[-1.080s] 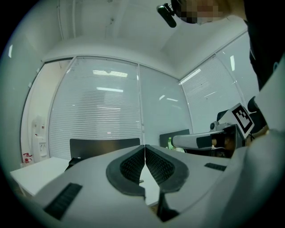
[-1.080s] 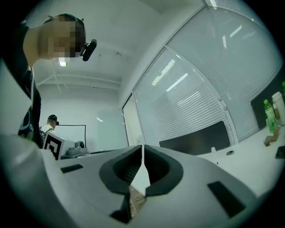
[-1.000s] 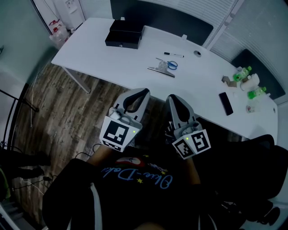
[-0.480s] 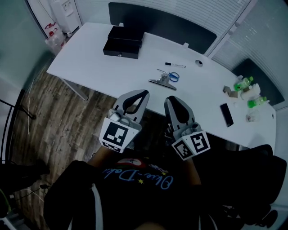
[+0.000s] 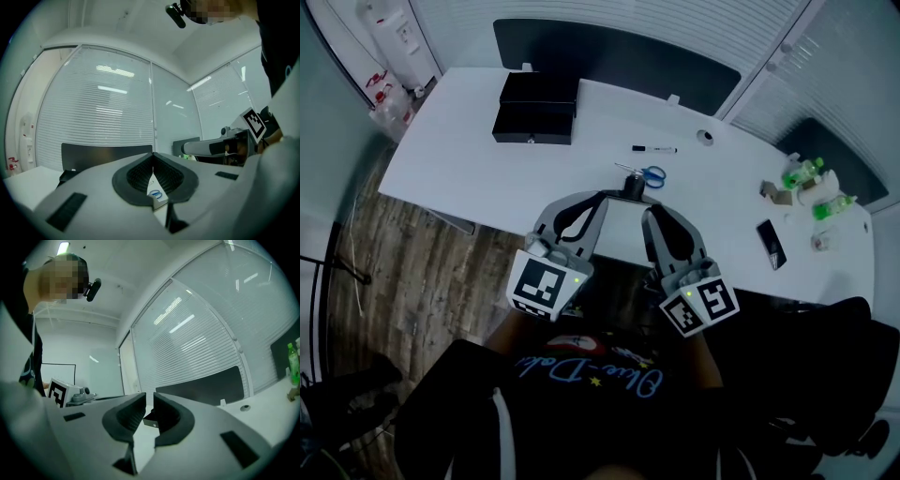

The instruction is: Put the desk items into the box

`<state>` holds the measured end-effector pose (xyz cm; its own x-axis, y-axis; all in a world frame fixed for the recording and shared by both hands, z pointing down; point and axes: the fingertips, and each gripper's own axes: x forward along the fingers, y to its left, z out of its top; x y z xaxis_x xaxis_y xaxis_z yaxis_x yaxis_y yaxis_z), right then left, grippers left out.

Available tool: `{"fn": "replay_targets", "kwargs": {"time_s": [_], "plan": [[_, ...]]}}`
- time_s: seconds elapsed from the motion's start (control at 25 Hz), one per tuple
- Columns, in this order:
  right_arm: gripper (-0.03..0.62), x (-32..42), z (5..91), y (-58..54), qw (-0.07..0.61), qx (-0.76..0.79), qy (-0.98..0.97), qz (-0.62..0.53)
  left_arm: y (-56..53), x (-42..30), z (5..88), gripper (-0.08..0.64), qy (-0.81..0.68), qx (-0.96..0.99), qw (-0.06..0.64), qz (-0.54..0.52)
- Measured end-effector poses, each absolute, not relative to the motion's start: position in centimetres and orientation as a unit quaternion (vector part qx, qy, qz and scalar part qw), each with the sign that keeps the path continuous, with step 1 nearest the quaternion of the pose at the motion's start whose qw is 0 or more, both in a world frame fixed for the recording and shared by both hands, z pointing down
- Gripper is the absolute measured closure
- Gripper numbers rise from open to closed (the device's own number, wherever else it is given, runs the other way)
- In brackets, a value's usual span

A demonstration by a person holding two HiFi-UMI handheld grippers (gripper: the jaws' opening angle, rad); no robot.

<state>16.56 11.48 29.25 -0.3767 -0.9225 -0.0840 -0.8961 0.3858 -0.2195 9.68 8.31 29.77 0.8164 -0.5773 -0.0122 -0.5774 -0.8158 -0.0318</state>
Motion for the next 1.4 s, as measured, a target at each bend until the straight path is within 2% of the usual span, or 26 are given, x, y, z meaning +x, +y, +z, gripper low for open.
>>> {"fn": "replay_targets", "kwargs": {"time_s": [0.44, 0.88, 1.4], "plan": [[0.537, 16.1, 30.1, 6.0, 0.086, -0.57, 0.814, -0.069, 2.5, 9.7, 31.0, 0.551, 0.275, -0.961, 0.003, 0.001], [0.537, 17.7, 31.3, 5.4, 0.061, -0.598, 0.795, -0.077, 1.3, 10.7, 32.2, 0.551, 0.249, -0.968, -0.02, 0.005], [0.537, 20.4, 31.0, 2.6, 0.046, -0.559, 0.824, -0.08, -0.9, 11.0, 32.7, 0.551, 0.284, -0.959, -0.02, 0.001]]}}
